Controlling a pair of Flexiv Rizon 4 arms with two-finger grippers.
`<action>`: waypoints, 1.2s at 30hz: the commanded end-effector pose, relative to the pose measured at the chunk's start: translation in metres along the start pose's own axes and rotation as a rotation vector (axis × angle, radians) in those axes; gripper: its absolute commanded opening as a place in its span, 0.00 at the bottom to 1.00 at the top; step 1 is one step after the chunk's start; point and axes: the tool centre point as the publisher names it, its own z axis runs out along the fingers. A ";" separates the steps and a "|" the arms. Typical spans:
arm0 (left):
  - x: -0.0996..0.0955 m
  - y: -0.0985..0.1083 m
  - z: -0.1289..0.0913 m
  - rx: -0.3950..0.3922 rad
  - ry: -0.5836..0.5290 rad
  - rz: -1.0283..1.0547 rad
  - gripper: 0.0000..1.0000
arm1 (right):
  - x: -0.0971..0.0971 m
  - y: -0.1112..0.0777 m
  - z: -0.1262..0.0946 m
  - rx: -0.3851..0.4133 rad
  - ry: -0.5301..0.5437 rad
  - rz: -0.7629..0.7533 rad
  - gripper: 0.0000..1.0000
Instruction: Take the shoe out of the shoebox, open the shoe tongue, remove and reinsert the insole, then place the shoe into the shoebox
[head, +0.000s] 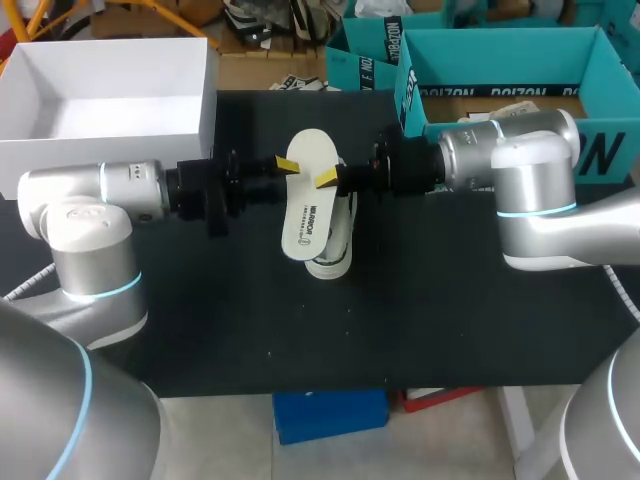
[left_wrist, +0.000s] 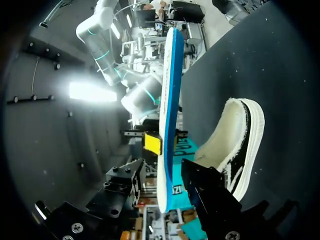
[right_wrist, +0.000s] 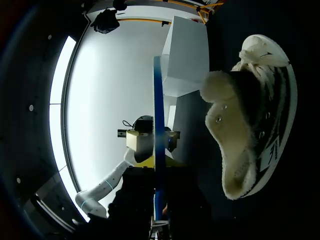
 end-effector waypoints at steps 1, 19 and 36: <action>0.001 0.001 0.003 0.000 0.001 0.004 0.39 | 0.000 0.000 0.001 -0.002 -0.002 0.001 0.00; 0.006 -0.014 0.005 0.079 0.101 0.001 0.00 | 0.011 -0.009 -0.009 -0.106 -0.037 -0.043 1.00; 0.020 -0.071 -0.040 0.230 0.400 -0.070 0.00 | 0.025 -0.073 -0.064 -0.295 -0.179 -0.020 1.00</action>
